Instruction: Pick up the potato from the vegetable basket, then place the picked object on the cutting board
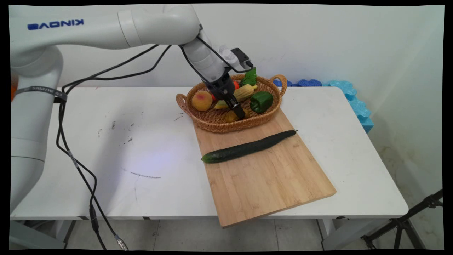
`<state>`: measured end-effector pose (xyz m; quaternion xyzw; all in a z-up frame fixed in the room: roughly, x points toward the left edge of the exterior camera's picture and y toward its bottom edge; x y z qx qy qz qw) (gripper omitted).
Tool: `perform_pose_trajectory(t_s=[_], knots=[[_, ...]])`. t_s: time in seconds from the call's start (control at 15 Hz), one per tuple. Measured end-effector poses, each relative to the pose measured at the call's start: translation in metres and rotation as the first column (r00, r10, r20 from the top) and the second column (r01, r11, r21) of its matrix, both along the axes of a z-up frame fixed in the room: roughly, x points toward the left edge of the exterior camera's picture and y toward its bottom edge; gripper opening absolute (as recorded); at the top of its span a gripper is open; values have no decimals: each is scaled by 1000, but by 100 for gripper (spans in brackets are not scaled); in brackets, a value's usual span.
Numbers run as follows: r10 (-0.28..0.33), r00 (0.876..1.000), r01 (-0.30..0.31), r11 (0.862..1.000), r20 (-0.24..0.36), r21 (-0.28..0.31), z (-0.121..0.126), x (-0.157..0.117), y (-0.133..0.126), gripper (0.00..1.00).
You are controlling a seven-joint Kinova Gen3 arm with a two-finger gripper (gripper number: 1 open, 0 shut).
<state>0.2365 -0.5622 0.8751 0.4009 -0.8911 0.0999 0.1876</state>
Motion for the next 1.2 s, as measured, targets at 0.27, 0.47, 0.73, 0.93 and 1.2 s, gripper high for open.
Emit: perform_pose_trajectory(t_s=[0.27,0.47,0.73,0.93,1.2], knots=[[-8,1000,8,1000,-4,0,-10,-2,-6,100],[-13,1000,13,1000,-7,-1,-16,-4,-10,100],[-17,1000,17,1000,-9,-4,-22,-6,-13,100],[-20,1000,20,1000,-10,-10,-25,-6,-15,0],[-27,1000,27,999,-13,-17,-27,-6,-16,0]])
